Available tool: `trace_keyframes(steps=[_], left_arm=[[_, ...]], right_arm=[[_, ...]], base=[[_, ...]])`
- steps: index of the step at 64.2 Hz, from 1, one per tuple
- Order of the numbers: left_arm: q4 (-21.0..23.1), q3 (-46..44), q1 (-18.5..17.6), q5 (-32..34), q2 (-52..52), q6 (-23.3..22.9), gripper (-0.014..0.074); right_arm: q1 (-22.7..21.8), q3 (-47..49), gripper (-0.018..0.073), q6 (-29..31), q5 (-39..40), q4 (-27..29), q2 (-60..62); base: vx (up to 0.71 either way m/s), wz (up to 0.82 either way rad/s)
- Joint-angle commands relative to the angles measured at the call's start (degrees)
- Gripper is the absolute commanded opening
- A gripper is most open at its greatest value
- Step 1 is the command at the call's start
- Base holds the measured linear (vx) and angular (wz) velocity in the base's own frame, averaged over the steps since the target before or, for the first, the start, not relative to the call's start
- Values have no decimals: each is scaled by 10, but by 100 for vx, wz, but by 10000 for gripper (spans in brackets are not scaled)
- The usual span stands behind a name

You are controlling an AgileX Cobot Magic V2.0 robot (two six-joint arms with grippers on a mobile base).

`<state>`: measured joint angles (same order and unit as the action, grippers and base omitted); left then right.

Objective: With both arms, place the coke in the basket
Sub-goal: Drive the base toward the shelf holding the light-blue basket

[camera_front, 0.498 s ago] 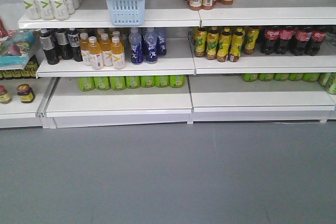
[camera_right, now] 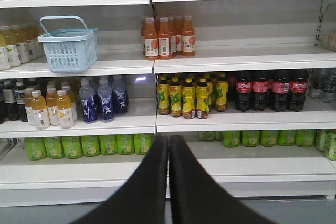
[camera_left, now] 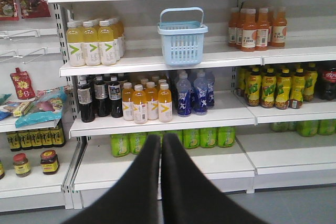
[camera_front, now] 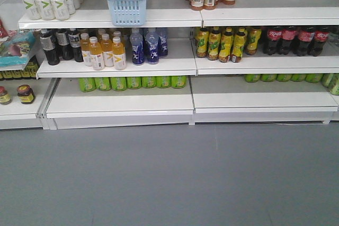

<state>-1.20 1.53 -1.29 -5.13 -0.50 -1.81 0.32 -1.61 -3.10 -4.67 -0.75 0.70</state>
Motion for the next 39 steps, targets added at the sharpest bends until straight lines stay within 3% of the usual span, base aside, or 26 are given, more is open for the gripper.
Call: trace_keyframes(steps=[1,39], left_arm=[[5,8,-2,43,-10,1,-6],[5,8,-2,43,-10,1,-6]], right_arm=[[-1,-9,-9,2,40,-6,8],[-1,-9,-9,2,40,-6,8]], base=[[0,0],[4,0]])
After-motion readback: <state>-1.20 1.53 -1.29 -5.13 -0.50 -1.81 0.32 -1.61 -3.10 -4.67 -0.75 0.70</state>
